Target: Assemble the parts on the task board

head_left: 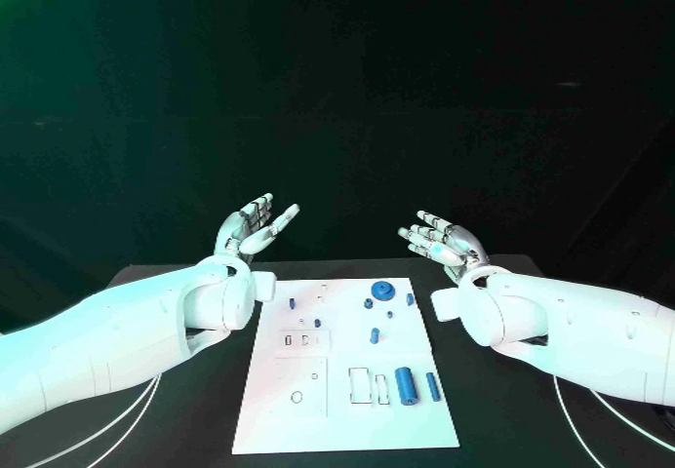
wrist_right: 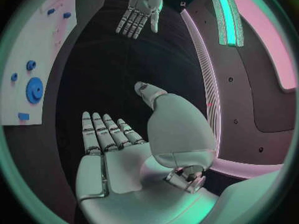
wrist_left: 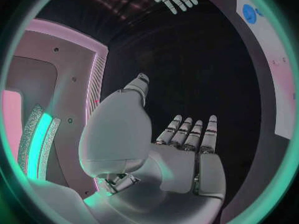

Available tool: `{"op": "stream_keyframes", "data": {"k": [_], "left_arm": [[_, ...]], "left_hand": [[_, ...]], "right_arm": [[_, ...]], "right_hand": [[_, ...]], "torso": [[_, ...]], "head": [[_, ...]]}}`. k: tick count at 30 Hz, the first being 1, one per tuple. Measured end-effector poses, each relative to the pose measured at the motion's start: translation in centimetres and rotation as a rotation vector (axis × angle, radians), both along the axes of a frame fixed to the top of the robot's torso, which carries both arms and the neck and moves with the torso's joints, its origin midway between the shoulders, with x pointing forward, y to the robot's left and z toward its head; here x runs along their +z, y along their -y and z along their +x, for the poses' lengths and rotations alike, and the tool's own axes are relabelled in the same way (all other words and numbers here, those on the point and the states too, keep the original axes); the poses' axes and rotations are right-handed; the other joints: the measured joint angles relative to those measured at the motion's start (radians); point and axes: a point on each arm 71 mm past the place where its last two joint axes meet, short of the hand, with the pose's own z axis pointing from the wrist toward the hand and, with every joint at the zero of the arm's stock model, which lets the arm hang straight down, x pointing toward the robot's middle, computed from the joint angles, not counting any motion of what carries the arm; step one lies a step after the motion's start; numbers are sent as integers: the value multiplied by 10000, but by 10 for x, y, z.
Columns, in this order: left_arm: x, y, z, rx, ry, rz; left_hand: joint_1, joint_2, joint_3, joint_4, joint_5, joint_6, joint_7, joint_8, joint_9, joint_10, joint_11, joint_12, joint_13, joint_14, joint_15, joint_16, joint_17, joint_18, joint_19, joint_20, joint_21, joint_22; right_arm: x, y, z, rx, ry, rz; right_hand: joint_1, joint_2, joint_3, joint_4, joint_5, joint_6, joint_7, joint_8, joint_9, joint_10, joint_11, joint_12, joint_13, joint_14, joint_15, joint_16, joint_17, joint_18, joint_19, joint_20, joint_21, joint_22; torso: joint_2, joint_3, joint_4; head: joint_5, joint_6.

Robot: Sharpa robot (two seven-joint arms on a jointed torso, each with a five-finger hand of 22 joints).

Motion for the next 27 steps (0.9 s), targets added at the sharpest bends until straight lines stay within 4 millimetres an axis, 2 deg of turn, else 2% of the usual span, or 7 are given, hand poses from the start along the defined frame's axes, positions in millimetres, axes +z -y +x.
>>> {"op": "stream_keyframes", "data": {"k": [4, 9, 14, 17, 18, 22, 27], "left_arm": [[3, 1, 5, -342, 79, -114], [3, 0, 4, -605, 77, -215], [6, -29, -3, -506, 110, -133], [8, -25, -8, -774, 121, -204], [9, -23, -10, -911, 143, -231], [14, -27, -16, -1138, 228, -191], [20, -26, -26, -1531, 317, -167]], "left_hand": [[476, -72, 52, 136, 38, 144, 36, 59, 30, 101, 101, 0, 19, 71, 71, 0, 14, 0, 103, 104, 26, 18], [520, -28, 55, 139, 38, 322, 38, 100, 67, 306, 204, 53, 50, 223, 197, 57, 55, -1, 180, 120, 86, 45], [644, 216, 275, 138, 38, 1169, 93, 398, 237, 1462, 482, 196, 137, 1867, 456, 512, 335, 185, 1413, 84, 555, 277], [821, 393, 378, 120, -2, 1893, 146, 644, 388, 2511, 646, 296, 203, 3691, 279, 1031, 659, 559, 3149, 71, 1197, 596], [923, 495, 493, 118, -2, 2491, 178, 855, 509, 3706, 713, 520, 302, 4711, 198, 1360, 864, 765, 3560, 65, 1431, 681], [1068, 824, 804, 47, -39, 4292, 413, 1531, 867, 5871, 519, 1094, 416, 6243, -150, 2127, 1297, 1159, 4430, 40, 2027, 904], [1434, 684, 1032, -72, -39, 4865, 570, 1875, 994, 6579, 309, 1193, 416, 7057, -438, 2804, 1797, 1196, 5120, -63, 2650, 1157]], "right_arm": [[2, 2, 6, 667, -171, -111], [4, 2, 10, 1268, -228, -343], [16, 27, 22, 1299, 982, -2297], [22, 25, 22, 1668, 1614, -3272], [25, 24, 21, 1827, 1841, -3643], [35, 21, 21, 2284, 2545, -4821], [45, 17, 21, 2728, 3220, -6302]], "right_hand": [[410, -51, 126, -124, 0, 400, 26, 119, 76, 459, -5, 73, 45, 501, -20, 139, 74, 1, 368, 31, 140, 74], [938, -184, 274, -431, -208, 1742, 111, 506, 348, 2287, -127, 329, 160, 2483, -235, 607, 357, 331, 1815, 46, 671, 314], [1330, -341, 390, -783, -318, 3722, 290, 1069, 725, 4426, -405, 546, 246, 4355, -593, 1074, 599, 623, 3581, -10, 1343, 555], [1425, -444, 467, -941, -369, 4619, 429, 1305, 870, 5322, -569, 586, 260, 5162, -793, 1268, 686, 778, 4357, -118, 1643, 638], [1464, -483, 511, -986, -370, 4943, 483, 1394, 916, 5657, -634, 585, 260, 5479, -880, 1343, 723, 778, 4663, -181, 1769, 675], [1566, -585, 598, -1154, -371, 5780, 639, 1564, 1016, 6570, -832, 585, 272, 6443, -1154, 1577, 826, 853, 5546, -418, 2197, 813], [1631, -650, 508, -1281, -371, 6415, 798, 1641, 1054, 7355, -1046, 502, 286, 7542, -1485, 1919, 1049, 929, 6391, -741, 2866, 1118]], "torso": [[-1, 0, 0], [4, -2, -3], [135, -56, 16], [217, -55, 37], [244, -55, 44], [396, -62, 102], [587, -81, 182]], "head": [[0, -1], [-3, -4], [-64, -176], [-71, -194], [-77, -193], [-122, -183], [-193, -163]]}}
